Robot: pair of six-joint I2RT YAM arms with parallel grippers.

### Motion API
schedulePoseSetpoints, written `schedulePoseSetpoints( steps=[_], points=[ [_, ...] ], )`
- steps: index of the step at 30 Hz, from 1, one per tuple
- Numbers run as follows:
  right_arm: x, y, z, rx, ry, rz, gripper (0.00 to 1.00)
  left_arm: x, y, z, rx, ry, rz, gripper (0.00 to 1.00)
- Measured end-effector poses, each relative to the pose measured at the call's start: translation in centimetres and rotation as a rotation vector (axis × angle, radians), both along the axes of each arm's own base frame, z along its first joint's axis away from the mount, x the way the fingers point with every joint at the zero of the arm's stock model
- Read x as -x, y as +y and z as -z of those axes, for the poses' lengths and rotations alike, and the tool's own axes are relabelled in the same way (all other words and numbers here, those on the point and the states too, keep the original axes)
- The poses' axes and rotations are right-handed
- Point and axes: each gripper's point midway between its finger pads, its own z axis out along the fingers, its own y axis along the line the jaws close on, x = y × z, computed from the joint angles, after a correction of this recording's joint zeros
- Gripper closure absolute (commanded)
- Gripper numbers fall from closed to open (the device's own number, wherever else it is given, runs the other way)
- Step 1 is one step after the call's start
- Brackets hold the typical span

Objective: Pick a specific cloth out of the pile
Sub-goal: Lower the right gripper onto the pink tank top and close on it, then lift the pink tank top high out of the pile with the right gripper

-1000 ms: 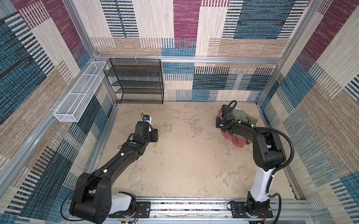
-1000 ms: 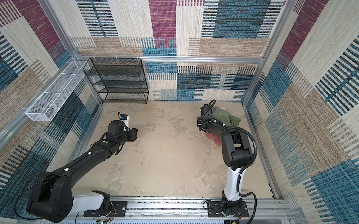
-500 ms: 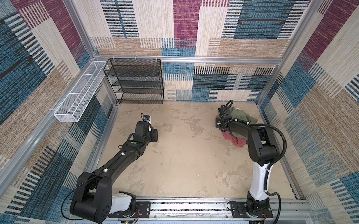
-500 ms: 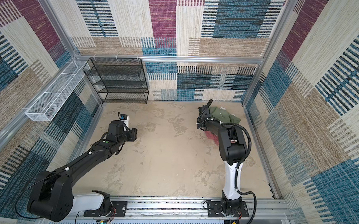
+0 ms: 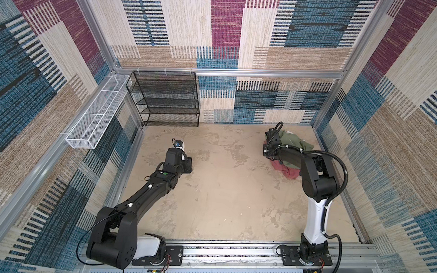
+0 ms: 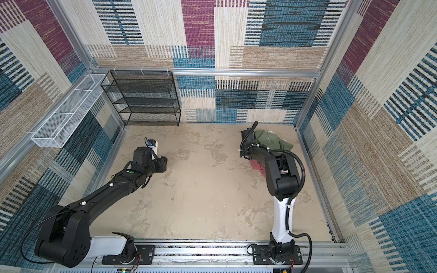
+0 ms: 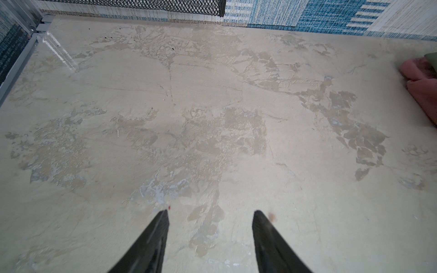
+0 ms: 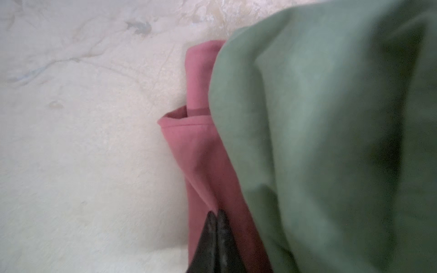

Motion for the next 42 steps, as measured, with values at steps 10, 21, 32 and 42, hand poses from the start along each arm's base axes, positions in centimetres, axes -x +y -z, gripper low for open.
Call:
schedulePoseSetpoints(
  steps=[10,21,32,42],
  points=[
    [-0.1,0.2,-4.9,-0.044,-0.115,0.003,1.00,0.0,0.0,-0.1,0.000,0.000,0.000,0.40],
    [0.6,0.4,-6.0,-0.098,-0.144,0.002,1.00,0.2,0.0,-0.7,0.004,-0.012,0.001,0.40],
    [0.9,0.6,-12.7,-0.261,-0.276,-0.035,1.00,-0.1,-0.2,-2.3,0.020,-0.036,0.007,0.40],
    [0.6,0.6,-18.3,-0.347,-0.360,-0.089,1.00,-0.6,-0.9,-4.2,0.056,-0.050,0.019,0.40]
  ],
)
